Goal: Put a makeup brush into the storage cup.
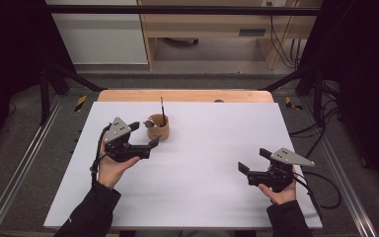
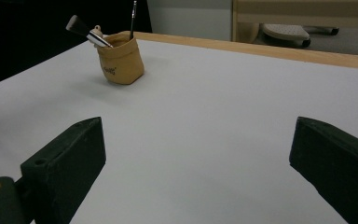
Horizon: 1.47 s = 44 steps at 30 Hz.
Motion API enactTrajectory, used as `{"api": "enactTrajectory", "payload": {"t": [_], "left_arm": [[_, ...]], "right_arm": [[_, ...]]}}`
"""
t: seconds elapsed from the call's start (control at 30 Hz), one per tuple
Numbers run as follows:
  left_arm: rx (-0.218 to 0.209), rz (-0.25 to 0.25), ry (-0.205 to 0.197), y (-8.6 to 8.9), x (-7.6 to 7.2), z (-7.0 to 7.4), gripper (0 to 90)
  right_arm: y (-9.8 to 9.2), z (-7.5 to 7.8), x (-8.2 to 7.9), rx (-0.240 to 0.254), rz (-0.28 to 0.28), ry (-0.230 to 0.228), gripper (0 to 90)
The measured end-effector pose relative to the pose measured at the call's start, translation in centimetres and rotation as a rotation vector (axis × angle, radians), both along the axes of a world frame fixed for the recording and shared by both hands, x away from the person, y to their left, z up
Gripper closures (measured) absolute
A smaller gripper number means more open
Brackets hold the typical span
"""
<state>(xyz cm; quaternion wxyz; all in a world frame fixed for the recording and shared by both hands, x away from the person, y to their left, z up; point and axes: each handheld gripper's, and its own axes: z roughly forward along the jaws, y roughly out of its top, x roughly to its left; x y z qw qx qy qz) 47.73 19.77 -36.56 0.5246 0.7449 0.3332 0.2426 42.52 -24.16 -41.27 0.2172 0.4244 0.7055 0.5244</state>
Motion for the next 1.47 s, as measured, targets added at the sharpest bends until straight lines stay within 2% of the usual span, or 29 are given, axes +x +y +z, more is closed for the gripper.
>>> {"api": "enactTrajectory", "payload": {"t": [0.3,0.47,0.87,1.07,1.3,1.47], "left_arm": [[-0.008,-0.02,0.021,0.8,-2.1,-1.5,9.4],[-0.014,-0.011,0.039,1.7,-2.9,-2.8,8.1],[-0.012,0.039,0.061,4.7,-3.9,-4.4,7.6],[0.014,0.05,0.078,6.2,-4.1,-5.3,5.0],[0.033,0.035,0.087,6.5,-4.4,-6.0,3.9],[0.037,0.05,0.101,6.8,-4.4,-6.5,4.0]], "right_arm": [[0.1,0.0,0.0,0.002,0.005,0.005,3.7],[0.1,0.0,0.0,0.003,0.005,0.005,3.5],[0.1,0.0,-0.2,-0.003,0.008,0.003,3.4],[0.2,-0.2,-0.4,-0.01,0.011,0.008,3.4],[0.3,-0.4,-0.4,-0.033,0.019,0.007,3.4],[0.2,-0.4,-0.5,-0.036,0.015,0.006,3.6]]}}
